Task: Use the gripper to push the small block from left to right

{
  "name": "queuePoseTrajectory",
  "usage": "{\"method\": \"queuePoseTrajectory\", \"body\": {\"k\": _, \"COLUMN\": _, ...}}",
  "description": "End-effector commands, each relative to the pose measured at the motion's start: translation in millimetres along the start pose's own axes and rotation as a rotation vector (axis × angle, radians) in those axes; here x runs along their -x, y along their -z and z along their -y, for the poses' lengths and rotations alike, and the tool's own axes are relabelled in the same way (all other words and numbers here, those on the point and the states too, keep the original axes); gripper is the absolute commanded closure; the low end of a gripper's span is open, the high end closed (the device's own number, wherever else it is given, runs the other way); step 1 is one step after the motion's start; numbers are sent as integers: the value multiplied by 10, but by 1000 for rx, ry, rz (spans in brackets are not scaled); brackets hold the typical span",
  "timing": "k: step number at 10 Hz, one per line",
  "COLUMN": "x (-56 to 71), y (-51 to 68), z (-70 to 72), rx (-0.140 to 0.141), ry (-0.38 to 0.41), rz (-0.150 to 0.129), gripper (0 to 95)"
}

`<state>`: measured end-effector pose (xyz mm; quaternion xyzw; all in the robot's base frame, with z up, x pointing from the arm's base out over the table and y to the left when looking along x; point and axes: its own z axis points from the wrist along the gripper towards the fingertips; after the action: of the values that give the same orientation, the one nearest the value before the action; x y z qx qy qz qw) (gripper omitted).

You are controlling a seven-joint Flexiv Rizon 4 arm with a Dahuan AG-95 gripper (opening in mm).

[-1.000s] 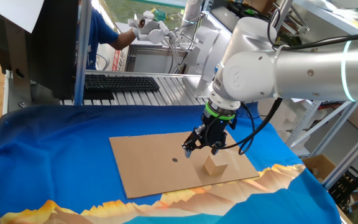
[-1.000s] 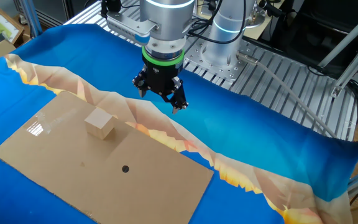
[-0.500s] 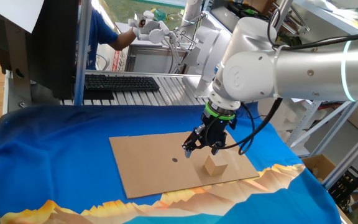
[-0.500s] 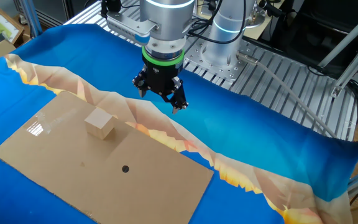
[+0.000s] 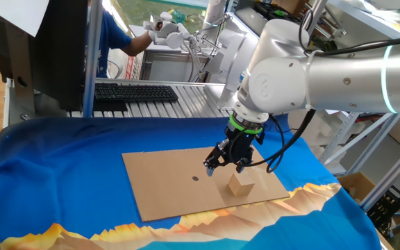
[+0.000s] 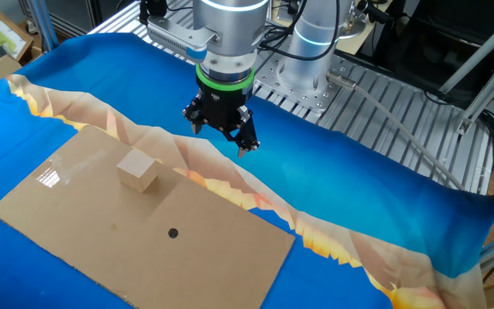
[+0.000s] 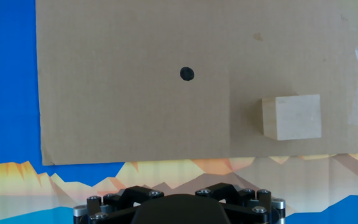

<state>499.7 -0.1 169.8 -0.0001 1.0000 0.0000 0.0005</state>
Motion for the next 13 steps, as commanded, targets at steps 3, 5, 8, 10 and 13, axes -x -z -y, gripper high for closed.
{"method": "queuePoseTrajectory", "body": {"k": 3, "x": -4, "y": 18, "z": 6, "rx": -12, "ry": -130, "rz": -23, "gripper": 950}}
{"method": "queuePoseTrajectory", "body": {"k": 5, "x": -12, "y": 34, "z": -26, "rx": -6, "ry": -129, "rz": -25, "gripper": 950}}
{"method": "queuePoseTrajectory", "body": {"k": 8, "x": -33, "y": 70, "z": -94, "rx": -9, "ry": -135, "rz": -33, "gripper": 950}}
{"method": "queuePoseTrajectory", "body": {"k": 10, "x": -41, "y": 78, "z": -135, "rx": -7, "ry": -143, "rz": -31, "gripper": 950}}
{"method": "queuePoseTrajectory", "body": {"k": 13, "x": -51, "y": 83, "z": -270, "rx": -7, "ry": -182, "rz": -23, "gripper": 950}}
